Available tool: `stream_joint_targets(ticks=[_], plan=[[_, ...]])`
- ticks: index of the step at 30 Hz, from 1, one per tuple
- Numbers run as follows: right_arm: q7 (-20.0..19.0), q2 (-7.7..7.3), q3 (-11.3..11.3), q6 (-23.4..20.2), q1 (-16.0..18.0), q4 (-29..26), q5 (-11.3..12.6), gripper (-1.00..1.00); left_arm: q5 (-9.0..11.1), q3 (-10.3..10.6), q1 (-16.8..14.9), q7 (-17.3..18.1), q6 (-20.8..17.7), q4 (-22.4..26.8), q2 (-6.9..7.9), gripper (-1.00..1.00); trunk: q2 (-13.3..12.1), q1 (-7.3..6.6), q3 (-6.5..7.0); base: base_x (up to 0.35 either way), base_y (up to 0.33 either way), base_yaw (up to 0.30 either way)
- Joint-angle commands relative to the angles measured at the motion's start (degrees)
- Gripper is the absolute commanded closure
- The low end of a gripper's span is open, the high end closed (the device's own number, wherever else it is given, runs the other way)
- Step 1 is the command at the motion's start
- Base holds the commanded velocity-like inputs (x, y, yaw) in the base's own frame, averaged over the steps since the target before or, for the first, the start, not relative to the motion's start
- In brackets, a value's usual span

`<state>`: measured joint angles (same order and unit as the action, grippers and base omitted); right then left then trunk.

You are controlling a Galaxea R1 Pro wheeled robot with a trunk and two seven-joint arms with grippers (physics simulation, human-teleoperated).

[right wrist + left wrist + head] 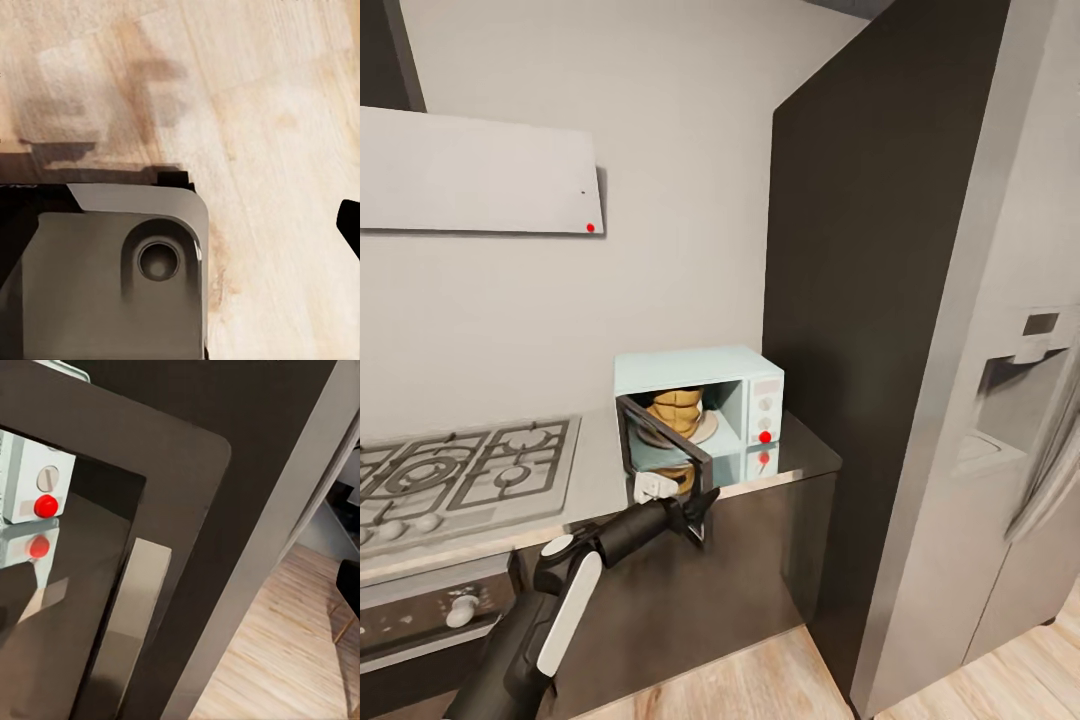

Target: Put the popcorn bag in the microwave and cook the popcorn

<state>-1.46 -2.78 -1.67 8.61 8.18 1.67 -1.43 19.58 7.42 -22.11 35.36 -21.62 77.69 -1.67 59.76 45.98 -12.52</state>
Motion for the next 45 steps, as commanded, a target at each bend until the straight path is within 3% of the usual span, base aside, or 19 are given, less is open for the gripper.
stream_joint_targets(ticks=[1, 16, 21, 24, 25, 27, 29, 31, 37, 40, 45], plan=[[-0.2, -0.02, -0.2, 0.4, 0.1, 0.2, -0.1, -1.00, 0.5, 0.0, 0.0, 0.0, -0.5, 0.0, -0.01, -1.00, 0.1, 0.00, -0.08, 0.005, 0.000, 0.000], [-0.3, -0.05, -0.2, 0.6, 0.1, 0.2, -0.3, -1.00, 0.1, 0.6, 0.0, -0.3, -0.5, -0.3, -0.33, -1.00, 0.1, 0.00, -0.08, 0.258, 0.000, 0.000], [-0.3, -0.10, -0.2, 0.6, 0.1, 0.2, -0.4, -1.00, -0.2, 0.6, 0.0, -1.3, -0.5, -0.4, -1.67, -1.00, 0.1, 0.00, -0.08, 0.014, 0.000, 0.000], [-0.3, -0.11, -0.2, 0.6, 0.1, 0.2, -0.4, -1.00, -1.5, 1.1, 0.0, -9.4, -0.6, -0.4, -4.01, -1.00, 0.1, 0.00, -0.08, 0.001, 0.000, 0.000], [-0.3, -0.11, -0.2, 0.6, 0.1, 0.2, -0.3, -1.00, -1.7, 2.7, 0.0, -12.0, -0.6, -0.4, -4.63, -1.00, 0.1, 0.00, -0.08, 0.000, 0.000, 0.000], [-0.3, -0.13, -0.2, 0.5, 0.1, 0.2, -0.3, -1.00, -2.1, 8.1, 0.0, -15.9, -0.6, -0.5, -5.14, -1.00, 0.1, 0.00, -0.08, 0.000, 0.000, 0.000], [-0.3, -0.20, -0.2, 0.5, 0.1, 0.2, -0.3, -1.00, -2.2, 10.8, 0.0, -19.3, -0.5, -0.5, -5.29, -1.00, 0.1, 0.00, -0.08, 0.000, 0.000, 0.000], [-0.3, -0.24, -0.2, 0.6, 0.1, 0.2, -0.3, -1.00, -2.0, 12.1, 0.0, -24.5, -0.5, -0.5, -5.47, -1.00, 0.1, 0.00, -0.08, 0.000, 0.000, 0.000], [-0.3, -0.24, -0.2, 0.6, 0.1, 0.2, -0.2, -1.00, -3.2, 12.4, 0.0, -26.6, -0.5, -0.5, -6.75, -1.00, 0.1, 0.00, -0.08, 0.000, 0.000, 0.000], [-0.3, -0.28, -0.2, 0.6, 0.1, 0.2, -0.3, -1.00, -3.6, 12.5, 0.0, -31.5, -0.4, -0.4, -6.92, -1.00, 0.1, 0.00, -0.08, 0.000, 0.000, 0.000], [-0.7, -0.35, -0.2, 0.6, 0.1, 0.2, -0.3, -1.00, -3.5, 12.6, 0.0, -32.2, -0.4, -0.4, -6.94, -1.00, 0.1, 0.00, -0.08, 0.132, 0.000, 0.000]])
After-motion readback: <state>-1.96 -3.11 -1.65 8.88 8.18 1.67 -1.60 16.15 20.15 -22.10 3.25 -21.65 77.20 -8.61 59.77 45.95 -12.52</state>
